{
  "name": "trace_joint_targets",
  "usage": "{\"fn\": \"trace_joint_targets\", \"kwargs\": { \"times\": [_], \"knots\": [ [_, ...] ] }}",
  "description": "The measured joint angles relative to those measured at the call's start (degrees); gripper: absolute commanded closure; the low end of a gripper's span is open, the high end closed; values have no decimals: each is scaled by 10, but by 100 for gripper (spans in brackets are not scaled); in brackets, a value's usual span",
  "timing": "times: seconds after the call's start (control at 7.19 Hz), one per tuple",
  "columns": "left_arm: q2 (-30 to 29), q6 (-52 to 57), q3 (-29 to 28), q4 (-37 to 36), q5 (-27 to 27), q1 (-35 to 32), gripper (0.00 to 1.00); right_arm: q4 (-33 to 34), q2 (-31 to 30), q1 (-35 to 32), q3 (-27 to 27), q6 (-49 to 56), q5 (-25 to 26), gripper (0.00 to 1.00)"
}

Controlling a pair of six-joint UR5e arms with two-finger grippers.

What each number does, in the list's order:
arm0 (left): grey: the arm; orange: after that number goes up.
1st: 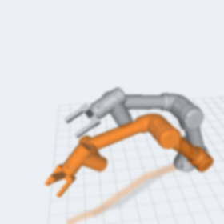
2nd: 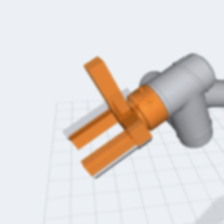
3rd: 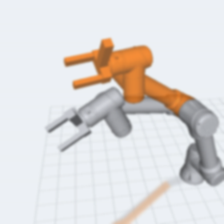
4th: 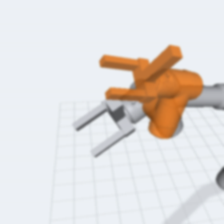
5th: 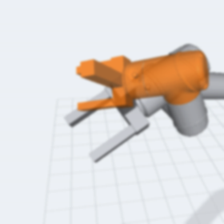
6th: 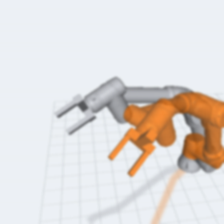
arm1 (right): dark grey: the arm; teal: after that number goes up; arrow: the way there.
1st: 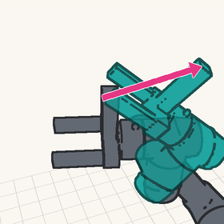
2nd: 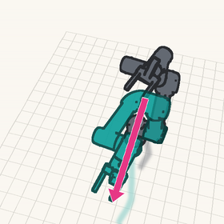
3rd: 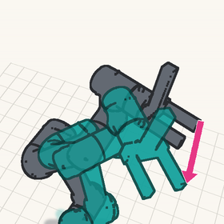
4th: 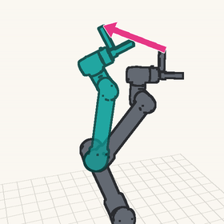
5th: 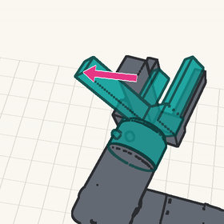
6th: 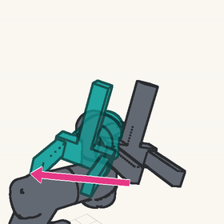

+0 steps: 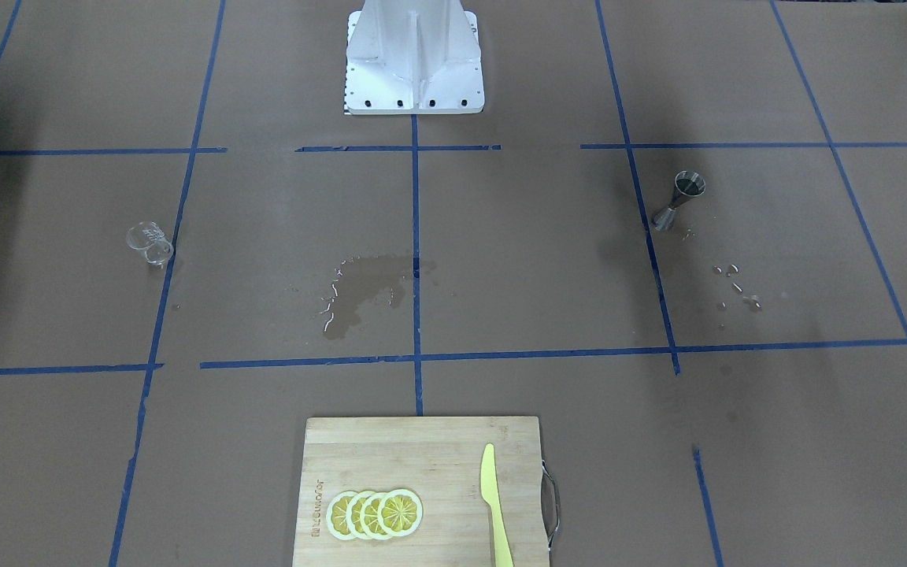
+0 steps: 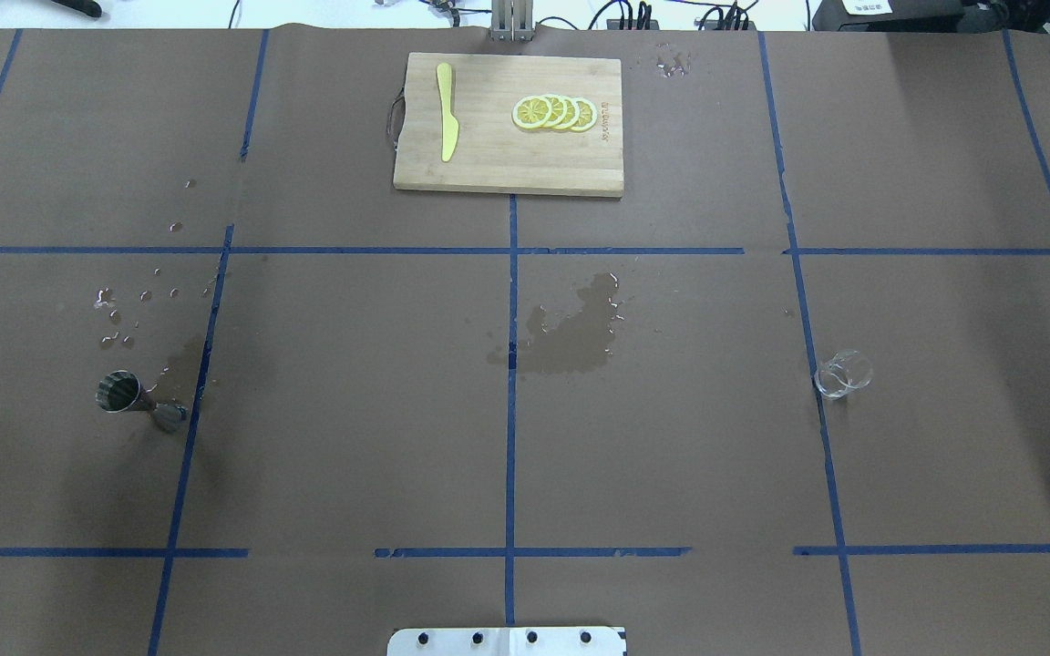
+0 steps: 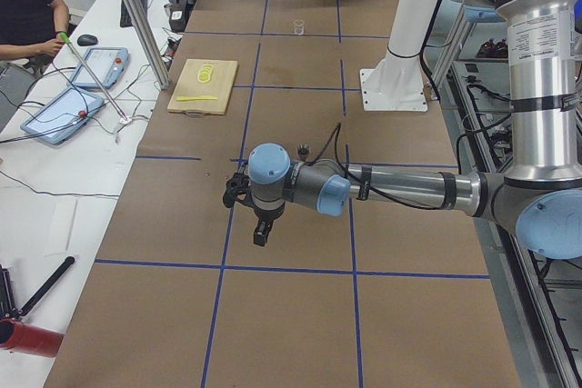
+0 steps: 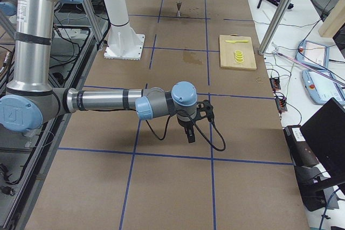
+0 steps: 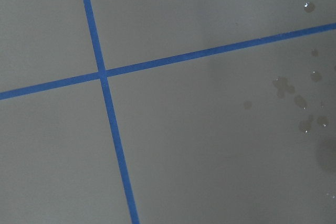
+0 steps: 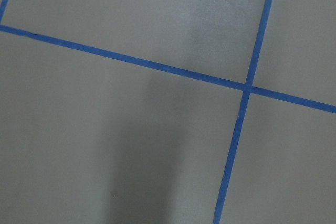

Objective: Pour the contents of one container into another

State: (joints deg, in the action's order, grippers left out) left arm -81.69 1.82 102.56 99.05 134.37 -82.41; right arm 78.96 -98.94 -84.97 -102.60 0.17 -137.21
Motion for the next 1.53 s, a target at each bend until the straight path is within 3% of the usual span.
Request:
{"fn": "trace_joint_targets", "kwargs": {
  "times": [0.14, 0.42, 0.83, 1.53],
  "knots": [
    [-15, 44, 6, -59, -39, -10, 0, 17, 3, 3, -3, 0, 0, 0],
    [-46, 75, 8, -116, -64, -28, 0, 77, 17, 1, -13, 0, -4, 0],
    [-51, 81, 0, -125, -27, -31, 0, 128, 21, -19, -31, 0, -21, 0],
    [-48, 79, -13, -122, -16, -32, 0, 131, 16, -24, -29, 0, -25, 0]
  ]
}}
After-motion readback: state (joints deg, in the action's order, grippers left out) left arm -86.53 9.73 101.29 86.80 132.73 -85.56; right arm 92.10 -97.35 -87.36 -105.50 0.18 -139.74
